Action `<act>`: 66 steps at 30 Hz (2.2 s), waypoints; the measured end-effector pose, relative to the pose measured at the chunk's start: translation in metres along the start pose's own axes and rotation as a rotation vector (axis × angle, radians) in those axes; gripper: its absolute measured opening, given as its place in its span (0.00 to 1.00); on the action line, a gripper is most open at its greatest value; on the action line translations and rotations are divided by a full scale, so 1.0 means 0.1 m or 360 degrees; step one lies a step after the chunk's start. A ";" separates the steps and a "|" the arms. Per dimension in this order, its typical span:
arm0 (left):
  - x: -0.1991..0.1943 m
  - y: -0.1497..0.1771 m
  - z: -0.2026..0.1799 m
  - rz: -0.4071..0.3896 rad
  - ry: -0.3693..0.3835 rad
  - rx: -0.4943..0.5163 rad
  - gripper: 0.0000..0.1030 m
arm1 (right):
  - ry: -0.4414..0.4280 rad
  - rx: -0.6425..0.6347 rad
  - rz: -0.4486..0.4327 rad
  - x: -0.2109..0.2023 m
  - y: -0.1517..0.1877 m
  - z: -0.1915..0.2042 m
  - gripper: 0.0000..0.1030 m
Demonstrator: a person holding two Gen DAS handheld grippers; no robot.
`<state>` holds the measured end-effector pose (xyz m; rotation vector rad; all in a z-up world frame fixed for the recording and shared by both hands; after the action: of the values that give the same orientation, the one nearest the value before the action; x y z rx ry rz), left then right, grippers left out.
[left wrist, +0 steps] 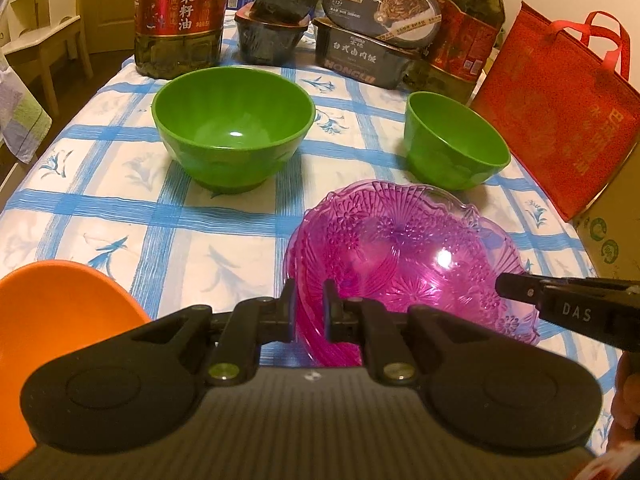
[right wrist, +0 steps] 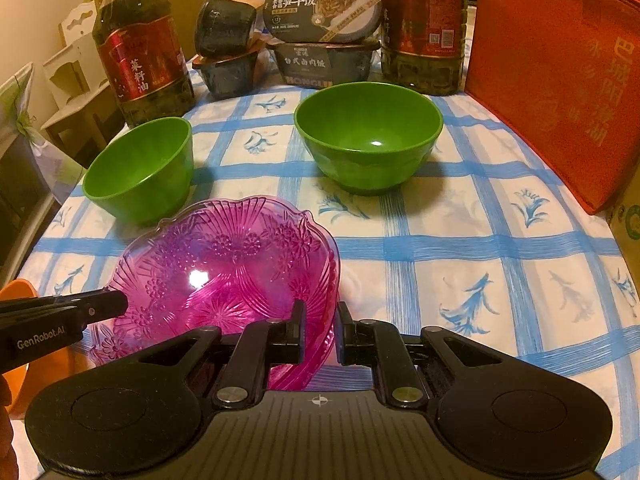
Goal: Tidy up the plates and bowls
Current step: 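Lift the small pink plate with both tools and carry it over the plate stack, then lower the plate onto the stack and open both tools, then move both tools toward the orange bowl, left tool reaching its rim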
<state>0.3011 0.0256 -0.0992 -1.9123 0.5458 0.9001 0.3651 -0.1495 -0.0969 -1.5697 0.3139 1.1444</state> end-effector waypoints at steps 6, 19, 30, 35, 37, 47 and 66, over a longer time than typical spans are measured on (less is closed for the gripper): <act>0.02 -0.02 -0.01 -0.0005 -0.0002 0.0001 0.10 | 0.0002 -0.0010 -0.0006 0.02 -0.01 0.00 0.13; -0.03 -0.02 0.01 -0.0048 0.0004 -0.0045 0.19 | -0.0002 0.0024 -0.0127 -0.03 -0.06 -0.03 0.57; -0.36 0.05 -0.15 -0.0059 0.0119 -0.0039 0.42 | 0.0046 0.0109 -0.0051 -0.28 0.12 -0.08 0.58; -0.57 0.19 -0.24 -0.0050 0.0172 0.0018 0.58 | 0.0060 0.0176 -0.0019 -0.45 0.27 -0.07 0.58; -0.63 0.26 -0.27 -0.0030 0.0185 0.0035 0.65 | 0.0072 0.0204 0.0000 -0.51 0.35 -0.07 0.58; -0.96 0.64 -0.17 0.0006 0.0194 0.0062 0.83 | 0.0036 0.0362 0.0016 -0.86 0.73 0.02 0.58; -1.42 1.05 0.54 0.0049 0.0131 0.0020 0.84 | -0.0075 0.0336 0.0066 -1.03 1.01 0.63 0.58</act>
<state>0.1194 0.0241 -0.0642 -1.9411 0.6303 0.8386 0.2103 -0.1677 -0.0715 -1.3552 0.4237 1.1396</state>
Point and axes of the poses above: each gripper's, at about its wrist camera, not at the fingertips, and x roughly the way its jaws point, z to its left, y to its underside, the point moved 9 cm from there along x, roughly the way its jaws point, and after that the axes turned 12 degrees about -x, right-handed, at the moved point
